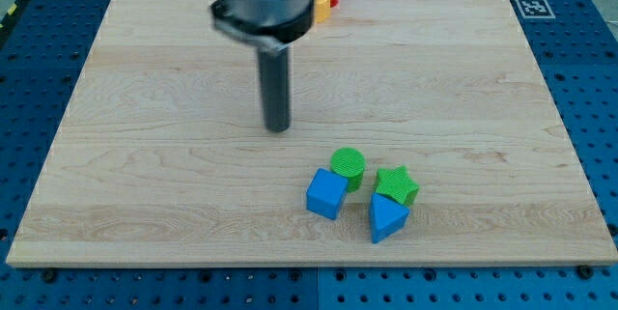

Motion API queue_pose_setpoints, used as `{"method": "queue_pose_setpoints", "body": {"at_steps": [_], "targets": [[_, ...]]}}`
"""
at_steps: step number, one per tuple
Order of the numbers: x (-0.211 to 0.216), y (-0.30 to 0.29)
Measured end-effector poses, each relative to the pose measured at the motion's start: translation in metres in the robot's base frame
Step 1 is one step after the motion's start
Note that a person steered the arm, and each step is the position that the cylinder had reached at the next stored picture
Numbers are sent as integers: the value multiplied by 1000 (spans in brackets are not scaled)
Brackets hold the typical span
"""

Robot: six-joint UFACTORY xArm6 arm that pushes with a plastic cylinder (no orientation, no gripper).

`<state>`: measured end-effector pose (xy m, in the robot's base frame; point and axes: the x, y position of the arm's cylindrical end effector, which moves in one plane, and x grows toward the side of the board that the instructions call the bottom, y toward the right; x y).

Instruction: Slide the blue triangle towards right a bit

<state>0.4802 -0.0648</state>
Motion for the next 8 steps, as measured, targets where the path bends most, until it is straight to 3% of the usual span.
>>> {"method": "queue_pose_setpoints", "body": {"at_steps": [1, 2, 3, 5, 8], "targets": [[42, -36], [88, -19], [124, 36], [138, 105], [122, 135]]}}
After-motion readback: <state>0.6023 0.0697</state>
